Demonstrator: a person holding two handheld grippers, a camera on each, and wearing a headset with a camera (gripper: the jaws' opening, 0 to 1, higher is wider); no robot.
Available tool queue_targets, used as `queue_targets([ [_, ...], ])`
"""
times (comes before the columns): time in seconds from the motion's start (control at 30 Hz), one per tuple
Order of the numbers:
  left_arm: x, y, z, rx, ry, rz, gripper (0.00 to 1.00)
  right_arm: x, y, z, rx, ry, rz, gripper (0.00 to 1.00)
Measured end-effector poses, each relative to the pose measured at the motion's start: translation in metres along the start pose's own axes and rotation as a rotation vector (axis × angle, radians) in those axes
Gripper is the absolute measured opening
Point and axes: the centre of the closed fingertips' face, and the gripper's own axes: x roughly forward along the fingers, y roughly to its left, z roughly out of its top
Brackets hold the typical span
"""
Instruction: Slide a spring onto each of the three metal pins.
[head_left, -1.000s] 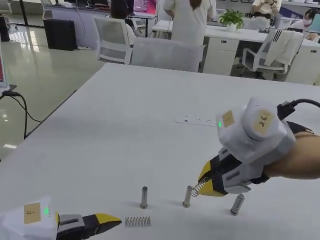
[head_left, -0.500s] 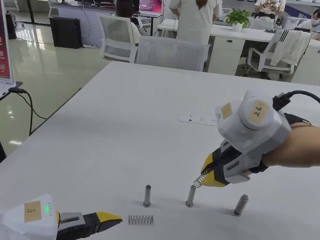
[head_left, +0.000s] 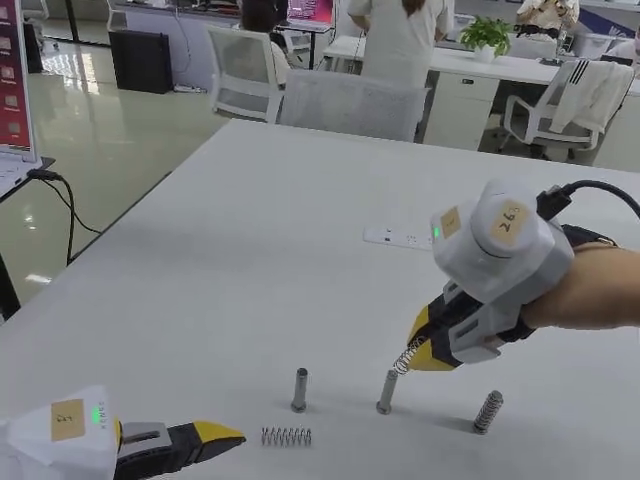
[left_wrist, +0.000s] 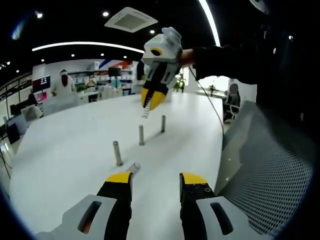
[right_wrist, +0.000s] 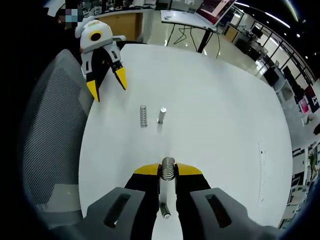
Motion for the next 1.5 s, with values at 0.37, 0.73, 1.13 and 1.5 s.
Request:
queue_targets([
  [0.37, -0.001, 0.000, 0.000, -0.001, 0.001, -0.001, 0.31, 0.005, -0.001, -0.001, -0.004, 0.021, 0.013, 0.08],
  [0.73, -0.002, 0.001, -0.002, -0.005, -0.001, 0.002, 0.30, 0.015, -0.004, -0.002, -0.002, 0.051, 0.033, 0.08],
  [1.13, -0.003, 0.003, -0.003, -0.011, 0.000, 0.010, 0.30, 0.023, -0.008, -0.005, 0.000, 0.080, 0.056, 0.08],
  [1.5, -0.003, 0.005, -0.006, -0.017, 0.004, 0.014, 0.30, 0.032, -0.007, -0.010, -0.005, 0.111, 0.077, 0.08],
])
